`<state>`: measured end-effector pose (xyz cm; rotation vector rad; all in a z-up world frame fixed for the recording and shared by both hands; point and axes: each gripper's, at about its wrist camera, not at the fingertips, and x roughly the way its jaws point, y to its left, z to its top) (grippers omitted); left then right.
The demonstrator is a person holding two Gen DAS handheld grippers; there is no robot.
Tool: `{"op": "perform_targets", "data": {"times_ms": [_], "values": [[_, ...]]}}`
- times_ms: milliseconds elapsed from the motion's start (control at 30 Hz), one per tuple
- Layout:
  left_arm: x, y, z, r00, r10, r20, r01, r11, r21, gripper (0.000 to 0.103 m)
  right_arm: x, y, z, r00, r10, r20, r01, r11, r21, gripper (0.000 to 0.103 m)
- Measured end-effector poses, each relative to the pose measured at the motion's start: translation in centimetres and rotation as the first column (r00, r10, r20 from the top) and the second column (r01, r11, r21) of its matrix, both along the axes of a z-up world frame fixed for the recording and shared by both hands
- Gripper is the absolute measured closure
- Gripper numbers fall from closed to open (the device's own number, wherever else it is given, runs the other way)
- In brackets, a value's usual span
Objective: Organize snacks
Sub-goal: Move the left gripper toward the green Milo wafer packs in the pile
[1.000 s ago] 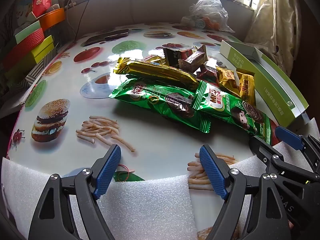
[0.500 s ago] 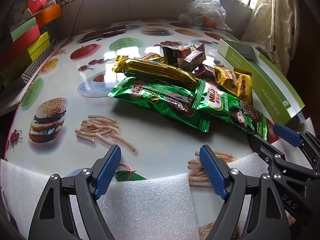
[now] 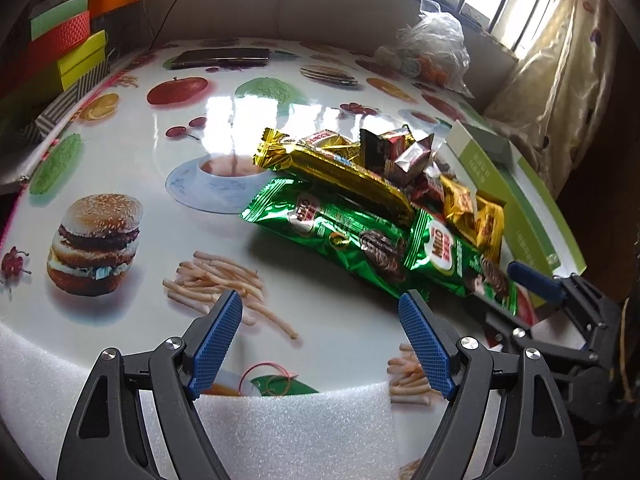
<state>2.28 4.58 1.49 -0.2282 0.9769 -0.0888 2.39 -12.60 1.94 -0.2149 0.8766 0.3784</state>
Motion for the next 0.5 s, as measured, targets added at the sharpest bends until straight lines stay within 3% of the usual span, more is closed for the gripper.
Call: {"op": "perform_targets", "data": {"times_ms": [233,500], "values": [[2.2,1.4,-0.2,0.998,0.046,-0.042,-0.051,0.990,-0.129,0.022,0.5,0.9,-0.6,0.998,0.057,-0.002,-0.057,0.996,-0.070,0.040],[4.0,2.2,-0.4,0.989,0.134,-0.069,-0.143,0.979,-0.143,0.022,0.9,1.2,-1.0,0.999,0.047,0.002,-0.047,0.995,-0.092,0.037]]}}
